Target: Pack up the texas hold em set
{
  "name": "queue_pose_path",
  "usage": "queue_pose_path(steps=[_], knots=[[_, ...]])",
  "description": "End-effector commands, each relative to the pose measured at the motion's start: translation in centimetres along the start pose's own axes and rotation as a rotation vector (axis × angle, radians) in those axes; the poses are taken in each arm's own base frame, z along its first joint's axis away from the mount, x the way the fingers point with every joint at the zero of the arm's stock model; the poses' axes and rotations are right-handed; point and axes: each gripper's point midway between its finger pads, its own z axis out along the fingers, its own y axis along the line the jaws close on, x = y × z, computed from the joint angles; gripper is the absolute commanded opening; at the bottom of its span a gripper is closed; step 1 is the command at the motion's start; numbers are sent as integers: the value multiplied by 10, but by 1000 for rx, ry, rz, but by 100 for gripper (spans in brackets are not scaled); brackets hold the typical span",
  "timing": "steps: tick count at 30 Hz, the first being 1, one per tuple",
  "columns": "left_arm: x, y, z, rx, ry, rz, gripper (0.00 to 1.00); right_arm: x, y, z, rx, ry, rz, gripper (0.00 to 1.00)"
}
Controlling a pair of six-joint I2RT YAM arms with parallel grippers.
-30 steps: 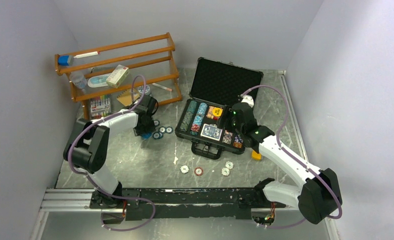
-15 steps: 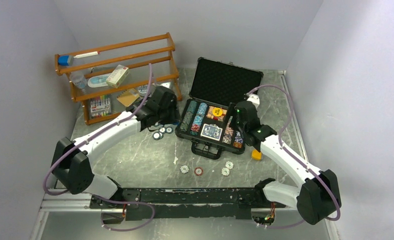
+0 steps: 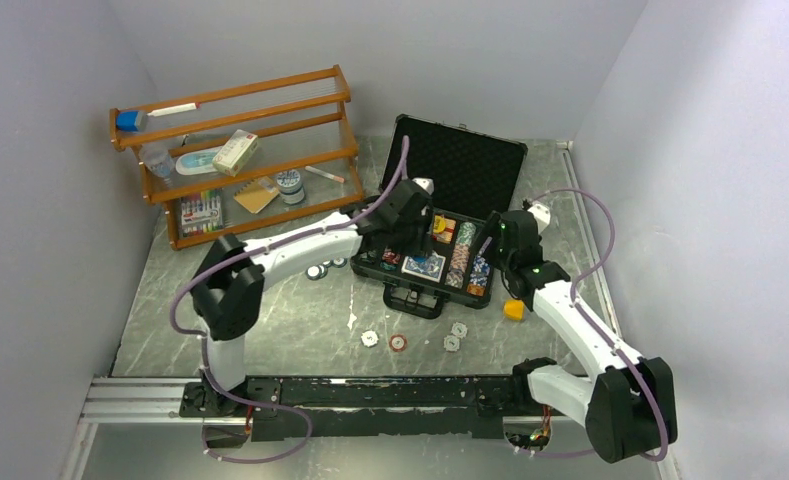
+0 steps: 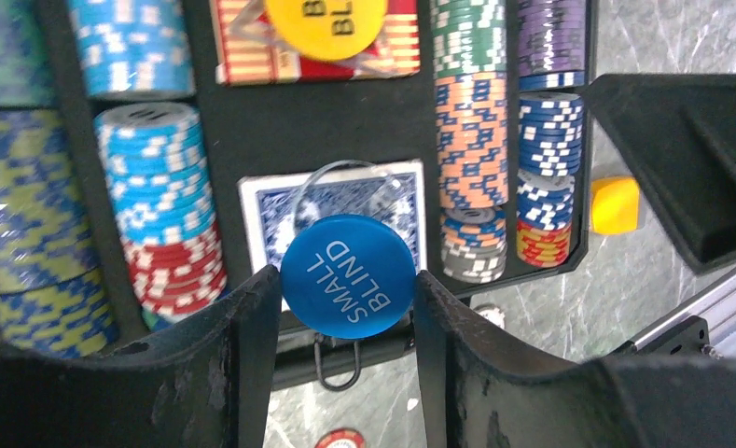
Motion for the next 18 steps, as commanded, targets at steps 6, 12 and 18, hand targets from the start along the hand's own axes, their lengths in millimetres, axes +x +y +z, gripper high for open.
queue_pose_path(steps=[6, 12, 18], knots=[[1, -25, 21, -10, 38, 105, 53, -7, -8, -1, -27, -27, 41, 76], [7, -16, 34, -55, 63, 116, 56, -8, -7, -1, -43, -30, 33, 76], [12, -12, 36, -74, 89, 127, 60, -4, -3, 0, -72, -13, 18, 76]])
